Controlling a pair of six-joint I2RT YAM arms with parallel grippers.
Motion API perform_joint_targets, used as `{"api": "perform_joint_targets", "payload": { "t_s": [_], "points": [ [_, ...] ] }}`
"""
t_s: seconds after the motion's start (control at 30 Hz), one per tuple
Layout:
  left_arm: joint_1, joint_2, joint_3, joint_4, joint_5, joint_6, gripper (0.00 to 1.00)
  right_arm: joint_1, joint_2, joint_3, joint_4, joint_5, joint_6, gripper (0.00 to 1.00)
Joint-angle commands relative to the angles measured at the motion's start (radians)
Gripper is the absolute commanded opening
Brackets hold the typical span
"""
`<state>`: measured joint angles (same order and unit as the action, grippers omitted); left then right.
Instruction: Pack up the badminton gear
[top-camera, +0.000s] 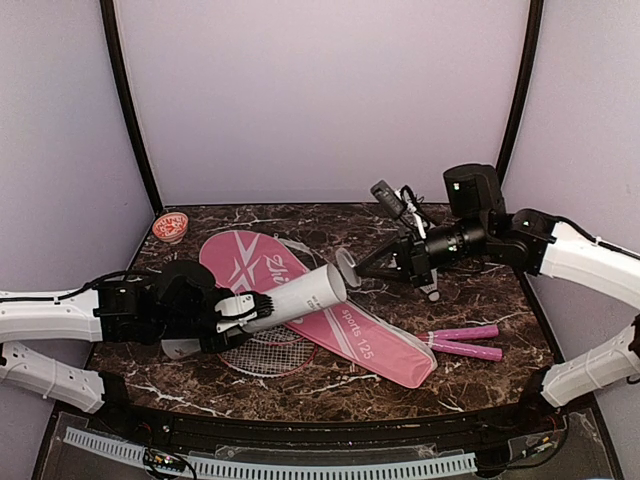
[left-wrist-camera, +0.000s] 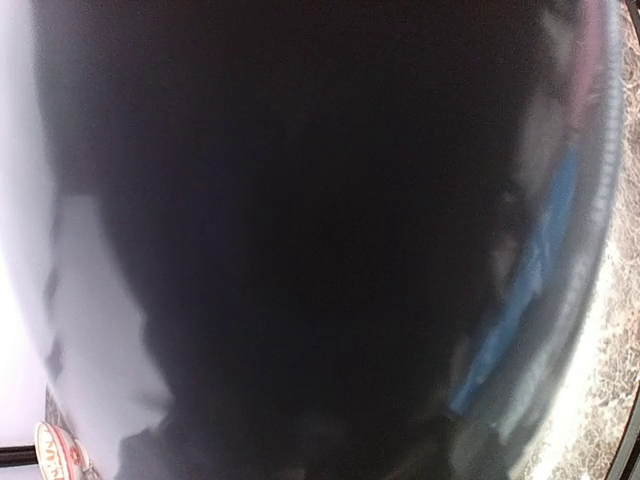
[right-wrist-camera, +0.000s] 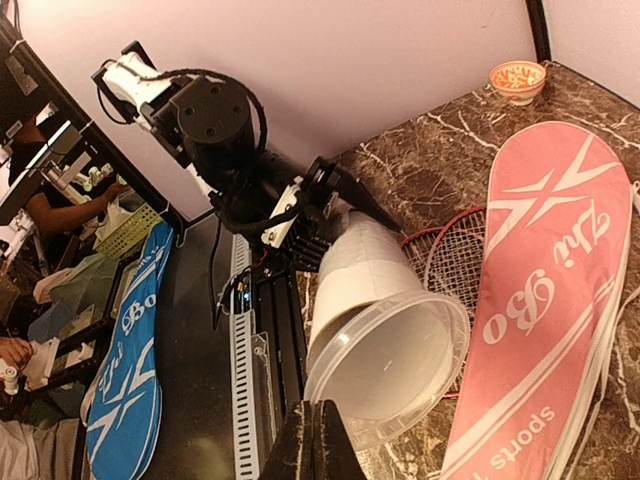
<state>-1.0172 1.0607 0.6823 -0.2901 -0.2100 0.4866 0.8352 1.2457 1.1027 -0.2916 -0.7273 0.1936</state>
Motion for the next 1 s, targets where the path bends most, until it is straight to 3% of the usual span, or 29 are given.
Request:
{"api": "perform_joint_targets", "payload": {
  "t_s": [0.0, 0.33, 0.57, 0.97],
  "points": [
    [-0.001, -0.023, -0.008, -0.008, -0.011, 0.006, 0.41, -0.04, -0.045, -0.021, 0.012, -0.012, 0.01, 0.0],
    [0.0, -0.048, 0.001, -0.011, -0.06, -0.066, 0.41, -0.114, -0.059, -0.024, -0.115, 0.251, -0.073, 0.0],
    [0.0, -0.079, -0.01, -0.012, -0.091, -0.099, 0.41, -0.079, 0.078, -0.051, -0.101, 0.481, -0.08, 0.0],
    [0.0, -0.197, -0.027, -0.05, -0.107, -0.185, 0.41, 0.033, 0.425, 0.136, -0.064, 0.484, -0.091, 0.0]
  ]
}}
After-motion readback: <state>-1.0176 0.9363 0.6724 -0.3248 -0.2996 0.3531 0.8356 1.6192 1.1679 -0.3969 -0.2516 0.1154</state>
